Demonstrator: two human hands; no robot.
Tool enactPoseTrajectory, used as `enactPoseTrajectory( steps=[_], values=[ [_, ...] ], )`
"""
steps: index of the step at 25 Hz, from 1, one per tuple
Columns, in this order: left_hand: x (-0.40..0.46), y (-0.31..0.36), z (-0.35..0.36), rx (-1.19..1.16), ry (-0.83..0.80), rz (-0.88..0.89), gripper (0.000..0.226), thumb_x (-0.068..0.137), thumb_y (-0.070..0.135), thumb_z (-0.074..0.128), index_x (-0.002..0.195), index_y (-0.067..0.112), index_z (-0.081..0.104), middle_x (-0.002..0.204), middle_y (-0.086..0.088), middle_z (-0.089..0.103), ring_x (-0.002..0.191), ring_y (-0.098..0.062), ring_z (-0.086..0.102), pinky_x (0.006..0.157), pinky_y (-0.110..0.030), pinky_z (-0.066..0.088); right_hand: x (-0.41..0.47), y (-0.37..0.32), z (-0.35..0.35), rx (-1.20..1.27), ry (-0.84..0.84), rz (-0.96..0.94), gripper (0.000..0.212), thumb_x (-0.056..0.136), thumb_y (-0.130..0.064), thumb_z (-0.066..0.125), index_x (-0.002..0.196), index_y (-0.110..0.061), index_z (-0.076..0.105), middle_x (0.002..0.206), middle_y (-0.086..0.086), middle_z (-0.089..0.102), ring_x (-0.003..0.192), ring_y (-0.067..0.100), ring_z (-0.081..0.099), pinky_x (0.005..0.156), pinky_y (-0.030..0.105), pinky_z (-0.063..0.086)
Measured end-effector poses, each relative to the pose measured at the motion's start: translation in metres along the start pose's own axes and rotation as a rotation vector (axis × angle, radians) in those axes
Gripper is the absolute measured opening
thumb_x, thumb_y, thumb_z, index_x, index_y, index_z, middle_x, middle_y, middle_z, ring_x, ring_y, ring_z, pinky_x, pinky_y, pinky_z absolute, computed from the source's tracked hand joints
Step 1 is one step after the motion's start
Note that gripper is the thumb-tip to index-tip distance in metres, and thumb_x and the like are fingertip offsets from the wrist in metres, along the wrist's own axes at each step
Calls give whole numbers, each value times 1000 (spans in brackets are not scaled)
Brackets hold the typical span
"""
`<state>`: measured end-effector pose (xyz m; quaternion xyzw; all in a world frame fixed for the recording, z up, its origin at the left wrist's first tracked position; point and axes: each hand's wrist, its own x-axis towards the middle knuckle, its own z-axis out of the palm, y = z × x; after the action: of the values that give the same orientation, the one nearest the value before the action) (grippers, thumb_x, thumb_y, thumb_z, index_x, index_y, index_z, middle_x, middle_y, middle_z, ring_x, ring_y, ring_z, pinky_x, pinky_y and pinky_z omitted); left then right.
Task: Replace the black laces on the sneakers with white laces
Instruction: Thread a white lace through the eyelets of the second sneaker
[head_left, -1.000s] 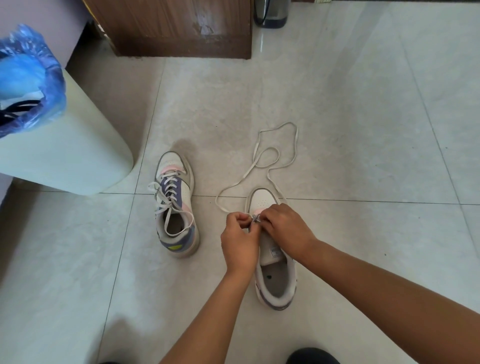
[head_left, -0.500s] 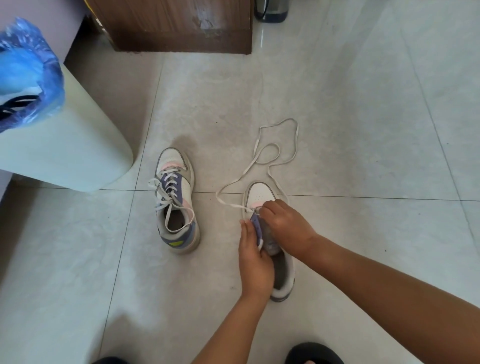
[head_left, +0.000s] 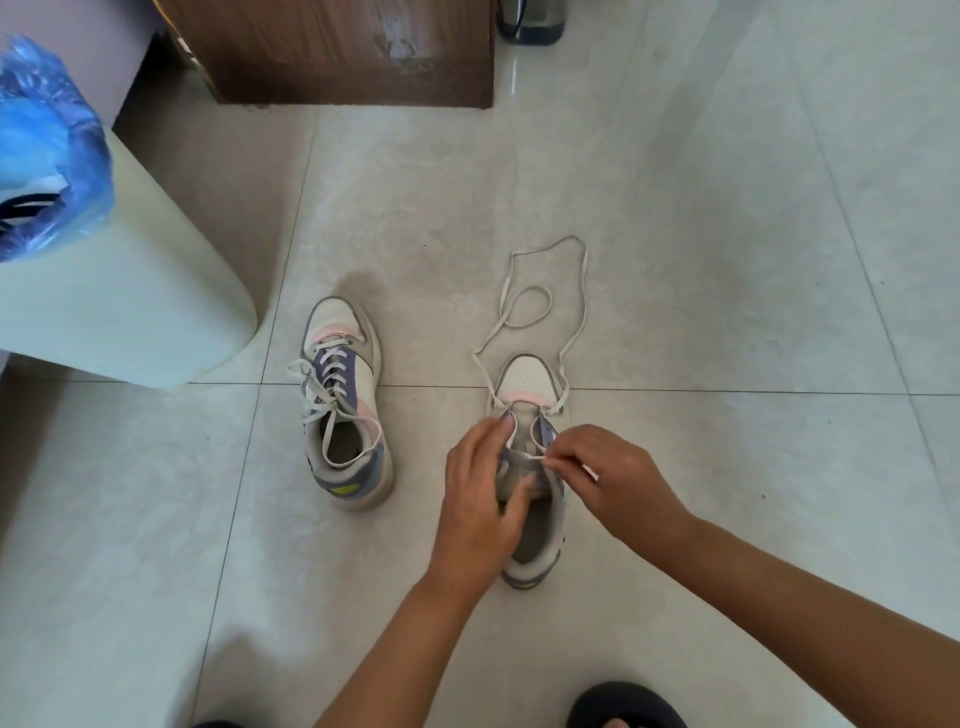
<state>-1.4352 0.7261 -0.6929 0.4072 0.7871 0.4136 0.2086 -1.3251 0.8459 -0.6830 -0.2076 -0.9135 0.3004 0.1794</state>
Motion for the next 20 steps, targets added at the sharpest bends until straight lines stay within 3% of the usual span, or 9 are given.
enactPoseTrajectory(
  steps=[2, 3, 5, 7, 11, 14, 20],
  values=[
    [5, 0, -7, 64, 14, 193, 29, 90, 26, 53, 113, 13, 65, 111, 3, 63, 105, -5, 52, 92, -17, 42, 5, -5, -3, 139, -13, 133, 10, 84, -15, 64, 81, -8, 70, 74, 0, 66, 70, 9, 55, 67, 9, 42],
    [10, 0, -8, 59, 23, 210, 26, 90, 26, 53, 104, 13, 70, 99, 4, 67, 94, -5, 55, 84, -17, 44, 8, -8, -5, 252, -6, 266, 5, 83, -13, 68, 81, -9, 71, 73, -1, 66, 69, 8, 57, 66, 9, 43],
    [20, 11, -12, -104, 9, 20, 17, 89, 23, 57, 95, 22, 72, 90, 12, 68, 87, -1, 58, 78, -13, 45, 17, -15, -9, 568, 5, 577, 4, 80, -8, 72, 80, -12, 71, 70, -3, 68, 66, 5, 61, 65, 11, 47],
    [24, 22, -11, -330, -37, -274, 21, 89, 13, 61, 88, 33, 69, 88, 17, 69, 87, 1, 62, 79, -13, 48, 22, -16, -7, 764, 41, 738, 14, 76, -4, 75, 83, -15, 70, 74, -2, 71, 71, 6, 66, 68, 14, 52],
    [27, 25, -10, -465, 39, -458, 24, 87, 8, 64, 82, 31, 68, 81, 15, 70, 82, 0, 65, 75, -14, 51, 30, -19, -3, 908, 50, 831, 23, 75, 2, 73, 89, -16, 70, 82, 0, 73, 80, 10, 68, 73, 18, 54],
    [28, 24, -8, -509, 63, -494, 20, 86, 9, 65, 82, 27, 69, 82, 11, 71, 81, -1, 66, 74, -15, 51, 34, -20, -3, 937, 67, 891, 14, 76, 0, 73, 85, -11, 74, 85, 6, 74, 81, 14, 69, 78, 23, 57],
    [31, 25, -6, -513, 70, -516, 21, 86, 6, 65, 82, 26, 71, 80, 11, 72, 79, 0, 66, 73, -13, 51, 37, -22, 0, 965, 80, 912, 13, 76, -1, 73, 86, -9, 74, 89, 5, 74, 86, 11, 69, 81, 21, 55]
  ],
)
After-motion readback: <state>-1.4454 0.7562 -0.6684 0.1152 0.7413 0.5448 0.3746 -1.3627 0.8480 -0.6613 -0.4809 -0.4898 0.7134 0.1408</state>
